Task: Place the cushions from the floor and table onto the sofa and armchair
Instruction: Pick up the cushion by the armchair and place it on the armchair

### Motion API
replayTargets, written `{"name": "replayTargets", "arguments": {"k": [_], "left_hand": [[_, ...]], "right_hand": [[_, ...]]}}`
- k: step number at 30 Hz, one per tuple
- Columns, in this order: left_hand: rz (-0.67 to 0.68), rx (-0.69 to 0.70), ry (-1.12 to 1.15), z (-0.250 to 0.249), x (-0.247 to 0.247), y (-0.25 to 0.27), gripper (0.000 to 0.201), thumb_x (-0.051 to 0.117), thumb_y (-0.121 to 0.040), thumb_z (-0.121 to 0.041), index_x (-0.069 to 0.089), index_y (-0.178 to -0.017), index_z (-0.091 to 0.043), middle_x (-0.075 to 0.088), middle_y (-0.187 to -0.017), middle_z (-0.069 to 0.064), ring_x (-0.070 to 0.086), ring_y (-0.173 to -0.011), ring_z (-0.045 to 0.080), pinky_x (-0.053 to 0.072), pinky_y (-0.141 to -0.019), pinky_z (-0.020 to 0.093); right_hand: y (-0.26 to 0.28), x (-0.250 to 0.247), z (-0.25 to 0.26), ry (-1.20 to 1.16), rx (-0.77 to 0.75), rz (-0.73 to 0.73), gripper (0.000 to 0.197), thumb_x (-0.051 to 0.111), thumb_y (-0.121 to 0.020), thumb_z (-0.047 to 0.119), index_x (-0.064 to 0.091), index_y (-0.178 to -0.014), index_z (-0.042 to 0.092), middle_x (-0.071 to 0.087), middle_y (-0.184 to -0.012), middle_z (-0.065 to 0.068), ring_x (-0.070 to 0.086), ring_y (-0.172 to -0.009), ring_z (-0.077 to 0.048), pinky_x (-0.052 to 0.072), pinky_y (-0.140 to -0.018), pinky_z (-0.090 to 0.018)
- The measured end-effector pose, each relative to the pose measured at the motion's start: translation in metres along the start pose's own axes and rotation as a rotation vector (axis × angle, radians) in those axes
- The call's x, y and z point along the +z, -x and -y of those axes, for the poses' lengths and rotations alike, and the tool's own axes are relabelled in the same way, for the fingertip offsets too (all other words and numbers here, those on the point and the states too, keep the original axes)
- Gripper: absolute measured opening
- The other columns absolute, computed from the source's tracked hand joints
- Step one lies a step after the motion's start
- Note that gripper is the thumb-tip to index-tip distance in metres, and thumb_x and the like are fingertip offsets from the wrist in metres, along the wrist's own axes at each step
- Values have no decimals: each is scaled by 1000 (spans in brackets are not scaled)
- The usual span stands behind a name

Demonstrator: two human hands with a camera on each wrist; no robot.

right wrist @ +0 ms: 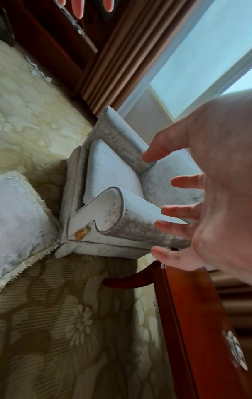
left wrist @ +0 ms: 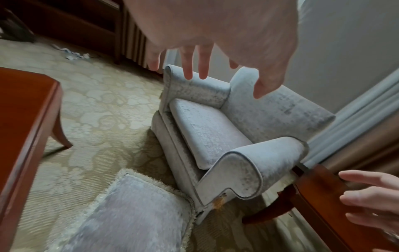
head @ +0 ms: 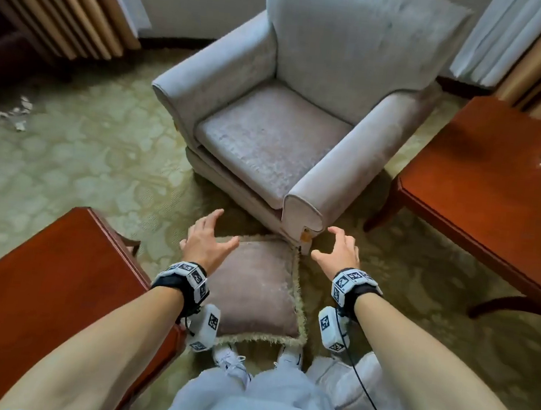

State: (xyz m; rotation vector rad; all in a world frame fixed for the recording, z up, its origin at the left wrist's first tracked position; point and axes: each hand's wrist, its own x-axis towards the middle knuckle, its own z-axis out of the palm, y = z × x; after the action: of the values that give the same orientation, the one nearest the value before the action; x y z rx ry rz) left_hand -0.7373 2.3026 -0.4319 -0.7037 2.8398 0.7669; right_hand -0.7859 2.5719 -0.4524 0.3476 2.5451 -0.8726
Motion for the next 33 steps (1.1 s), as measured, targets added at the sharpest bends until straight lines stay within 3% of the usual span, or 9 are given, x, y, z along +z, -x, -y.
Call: {"name": "replayTargets", "arguments": {"k": [9,14,20,26,30,33], "left_hand": [[-23,-175,65,45,-14,-1,79,67,-76,-57,29,-144,-41,39,-148,3,37,-134,23,31,-104,55],[-12,-209,122,63,-16,-14,81,66,-75,-58,27,-144,-41,38,-147,5,37,-132,26,36,-104,57],[9,-258,218,106,-9,-47,78,65,-78,-57,29,-144,-37,38,-145,7,39,-129,26,37,-104,54],[137,-287,268,153,28,-96,77,65,-79,-61,32,-144,-37,35,-147,7,36,-133,26,33,-108,52],[185,-315,265,182,59,-127,79,64,-79,-64,30,-146,-36,35,-147,8,36,-134,27,33,-107,53],[222,-323,243,196,88,-146,79,63,-79,-65,32,-145,-35,35,-148,7,35,-134,27,33,-107,53]], "right_hand": [[-19,27,30,94,-74,168,67,67,-77,33,37,-137,32,40,-138,-8,39,-127,-30,38,-105,-49],[-27,42,45,127,-67,172,67,67,-79,32,37,-138,31,39,-139,-9,39,-128,-31,39,-104,-45],[-28,84,48,105,66,184,63,68,-81,31,40,-138,28,40,-138,-11,41,-126,-32,36,-102,-38],[-46,135,39,74,244,152,64,70,-81,33,40,-137,28,41,-138,-10,46,-124,-30,41,-101,-41],[-76,169,28,19,338,151,64,71,-82,34,41,-137,25,45,-135,-11,50,-109,-25,40,-87,-34],[-99,192,14,-13,387,161,62,72,-83,34,44,-136,21,51,-131,-11,51,-104,-24,37,-84,-31]]}}
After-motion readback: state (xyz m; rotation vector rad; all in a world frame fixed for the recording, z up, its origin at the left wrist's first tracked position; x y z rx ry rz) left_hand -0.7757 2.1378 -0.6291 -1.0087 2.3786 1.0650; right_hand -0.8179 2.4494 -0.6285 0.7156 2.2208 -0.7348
